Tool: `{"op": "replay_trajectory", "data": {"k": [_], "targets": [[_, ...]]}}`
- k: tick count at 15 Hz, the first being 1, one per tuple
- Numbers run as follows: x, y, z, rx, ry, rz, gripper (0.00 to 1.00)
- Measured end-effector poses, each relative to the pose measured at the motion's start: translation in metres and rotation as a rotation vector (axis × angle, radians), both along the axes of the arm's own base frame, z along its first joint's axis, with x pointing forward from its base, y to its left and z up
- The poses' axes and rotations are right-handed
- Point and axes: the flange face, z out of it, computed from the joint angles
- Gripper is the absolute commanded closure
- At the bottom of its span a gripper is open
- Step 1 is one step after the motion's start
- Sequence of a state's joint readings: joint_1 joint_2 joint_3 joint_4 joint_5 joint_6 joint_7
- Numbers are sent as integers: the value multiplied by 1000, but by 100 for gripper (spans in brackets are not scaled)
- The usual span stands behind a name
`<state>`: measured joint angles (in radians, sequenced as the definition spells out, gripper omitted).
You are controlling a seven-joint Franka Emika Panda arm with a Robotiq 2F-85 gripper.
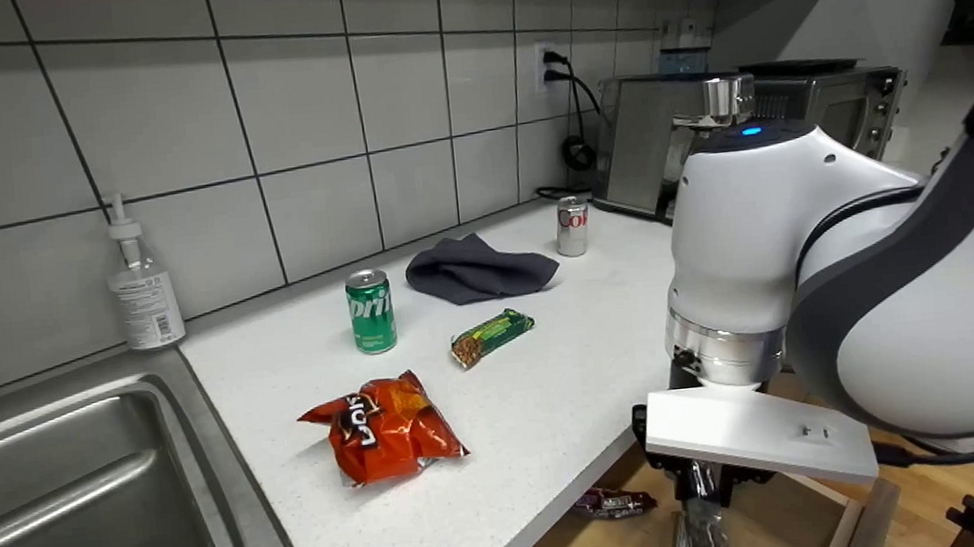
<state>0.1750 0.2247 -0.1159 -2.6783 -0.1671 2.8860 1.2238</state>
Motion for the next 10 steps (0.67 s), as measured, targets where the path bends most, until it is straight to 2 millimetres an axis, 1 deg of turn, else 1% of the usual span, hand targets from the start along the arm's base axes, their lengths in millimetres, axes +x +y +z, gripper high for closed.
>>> {"op": "replay_trajectory", "data": {"k": [3, 4, 7, 10], "targets": [[2, 2, 1, -4, -11, -4, 5], [4, 2, 3, -5, -18, -5, 1], [11, 1, 10, -5, -41, -9, 0], [21, 1, 25, -4, -74, -2, 0]]}}
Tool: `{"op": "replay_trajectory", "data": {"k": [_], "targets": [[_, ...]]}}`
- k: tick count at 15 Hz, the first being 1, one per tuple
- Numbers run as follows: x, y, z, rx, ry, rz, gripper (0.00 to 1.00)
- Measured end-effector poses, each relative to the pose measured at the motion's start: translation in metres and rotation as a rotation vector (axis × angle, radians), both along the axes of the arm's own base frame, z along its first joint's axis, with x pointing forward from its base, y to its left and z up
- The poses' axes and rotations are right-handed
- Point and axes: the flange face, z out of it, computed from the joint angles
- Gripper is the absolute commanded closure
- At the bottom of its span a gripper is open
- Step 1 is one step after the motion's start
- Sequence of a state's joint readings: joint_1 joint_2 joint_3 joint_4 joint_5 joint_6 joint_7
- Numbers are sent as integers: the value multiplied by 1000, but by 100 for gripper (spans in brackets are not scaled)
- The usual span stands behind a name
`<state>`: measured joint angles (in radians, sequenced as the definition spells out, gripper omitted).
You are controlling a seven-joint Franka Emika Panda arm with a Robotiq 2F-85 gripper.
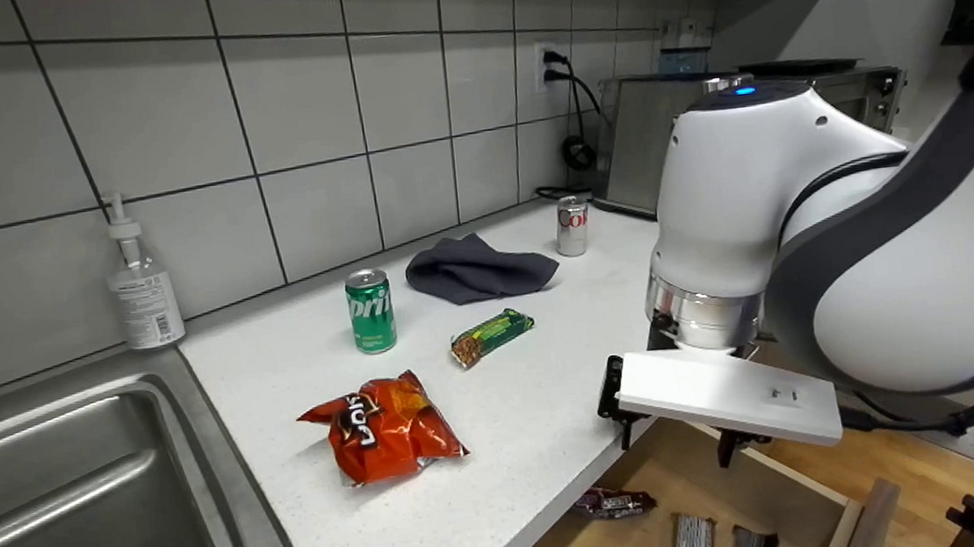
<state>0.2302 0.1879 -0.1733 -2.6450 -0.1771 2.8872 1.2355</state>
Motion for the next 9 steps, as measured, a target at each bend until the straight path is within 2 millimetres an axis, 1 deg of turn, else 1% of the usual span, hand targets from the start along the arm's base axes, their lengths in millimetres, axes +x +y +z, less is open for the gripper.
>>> {"op": "replay_trajectory", "data": {"k": [3, 9], "targets": [[9, 1, 15, -1, -14, 13, 0], [43, 0, 55, -11, -45, 85, 0]]}}
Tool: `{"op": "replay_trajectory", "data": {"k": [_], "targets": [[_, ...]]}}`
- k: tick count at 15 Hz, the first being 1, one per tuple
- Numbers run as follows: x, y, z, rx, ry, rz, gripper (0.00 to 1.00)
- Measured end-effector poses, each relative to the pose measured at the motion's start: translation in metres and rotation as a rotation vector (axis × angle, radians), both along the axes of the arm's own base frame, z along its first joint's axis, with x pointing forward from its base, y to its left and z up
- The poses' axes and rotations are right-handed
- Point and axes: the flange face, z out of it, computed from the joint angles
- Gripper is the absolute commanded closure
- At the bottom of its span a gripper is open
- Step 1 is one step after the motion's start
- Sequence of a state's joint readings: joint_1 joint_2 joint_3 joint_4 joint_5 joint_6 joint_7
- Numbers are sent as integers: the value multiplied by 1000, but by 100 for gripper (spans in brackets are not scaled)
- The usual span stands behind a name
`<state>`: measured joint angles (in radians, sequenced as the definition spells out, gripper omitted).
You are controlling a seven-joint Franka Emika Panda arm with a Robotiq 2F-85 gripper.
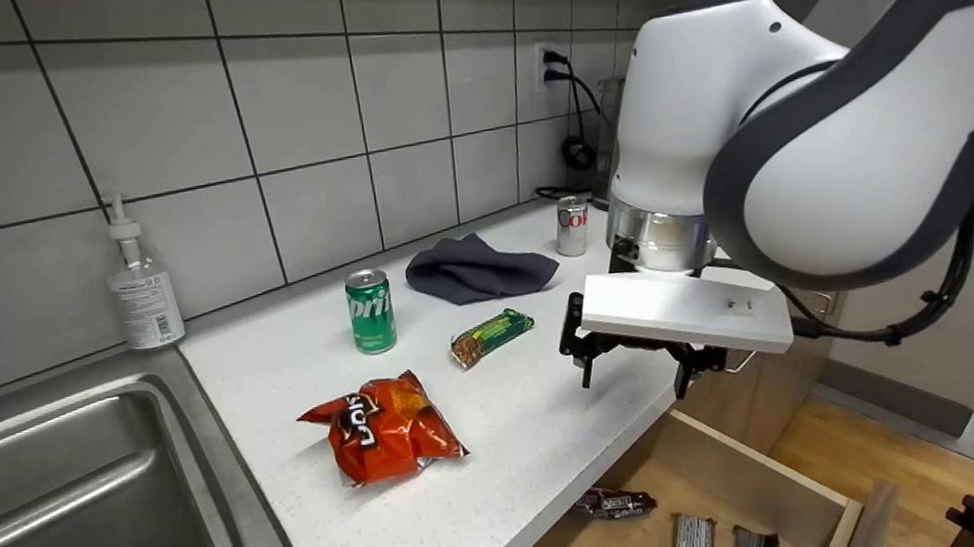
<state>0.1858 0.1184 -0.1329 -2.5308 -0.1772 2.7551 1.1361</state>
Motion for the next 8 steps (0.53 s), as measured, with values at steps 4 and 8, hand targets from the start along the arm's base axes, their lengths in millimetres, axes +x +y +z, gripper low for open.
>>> {"op": "replay_trajectory", "data": {"k": [4, 8], "targets": [[21, -1, 18, -7, -12, 51, 0], [44, -2, 30, -15, -23, 78, 0]]}}
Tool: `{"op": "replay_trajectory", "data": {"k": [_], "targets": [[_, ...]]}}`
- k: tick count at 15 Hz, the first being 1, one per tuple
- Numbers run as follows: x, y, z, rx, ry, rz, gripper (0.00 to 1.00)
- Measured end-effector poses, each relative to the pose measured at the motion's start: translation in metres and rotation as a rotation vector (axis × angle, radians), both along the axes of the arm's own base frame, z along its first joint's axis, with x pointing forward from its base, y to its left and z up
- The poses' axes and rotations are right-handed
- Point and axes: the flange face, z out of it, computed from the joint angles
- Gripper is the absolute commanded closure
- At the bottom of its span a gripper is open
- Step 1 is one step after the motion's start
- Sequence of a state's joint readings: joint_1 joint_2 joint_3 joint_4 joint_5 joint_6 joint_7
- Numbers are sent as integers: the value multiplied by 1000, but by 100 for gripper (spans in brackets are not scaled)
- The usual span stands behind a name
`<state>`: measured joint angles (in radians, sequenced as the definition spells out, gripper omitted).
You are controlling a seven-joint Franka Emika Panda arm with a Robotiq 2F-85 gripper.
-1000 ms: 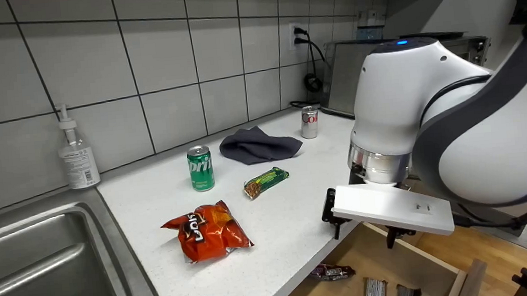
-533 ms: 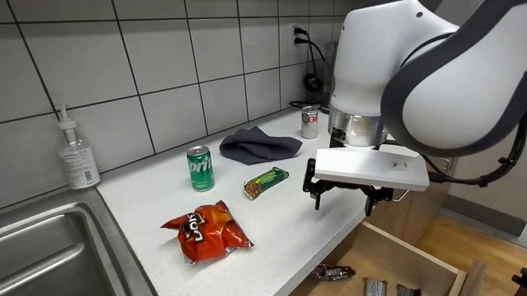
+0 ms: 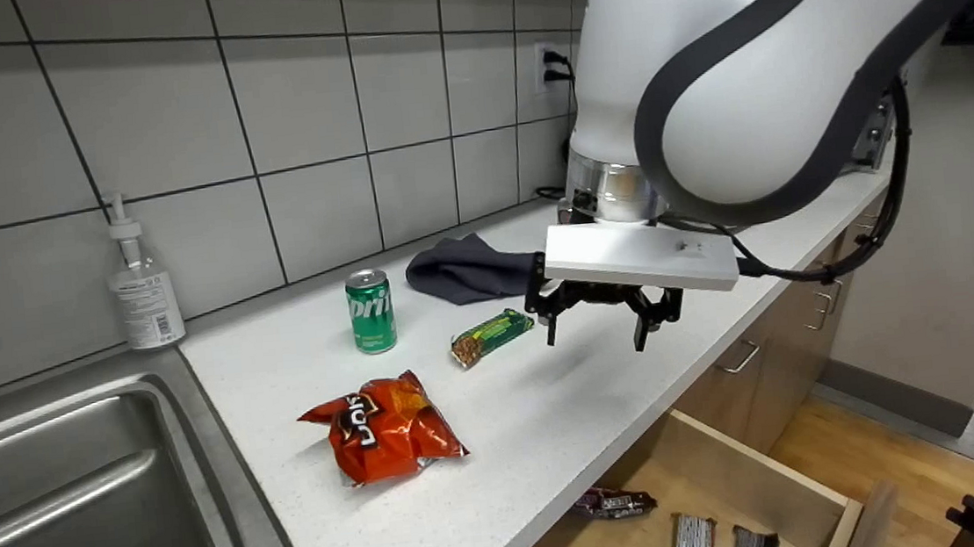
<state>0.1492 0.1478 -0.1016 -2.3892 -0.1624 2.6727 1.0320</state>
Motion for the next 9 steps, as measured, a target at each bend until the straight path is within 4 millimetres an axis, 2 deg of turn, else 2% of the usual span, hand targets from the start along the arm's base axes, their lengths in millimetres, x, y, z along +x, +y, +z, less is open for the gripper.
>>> {"op": "replay_trajectory", "data": {"k": [4, 9], "targets": [[28, -1, 0, 9, -1, 5, 0], [67, -1, -12, 10, 1, -12, 0]]}}
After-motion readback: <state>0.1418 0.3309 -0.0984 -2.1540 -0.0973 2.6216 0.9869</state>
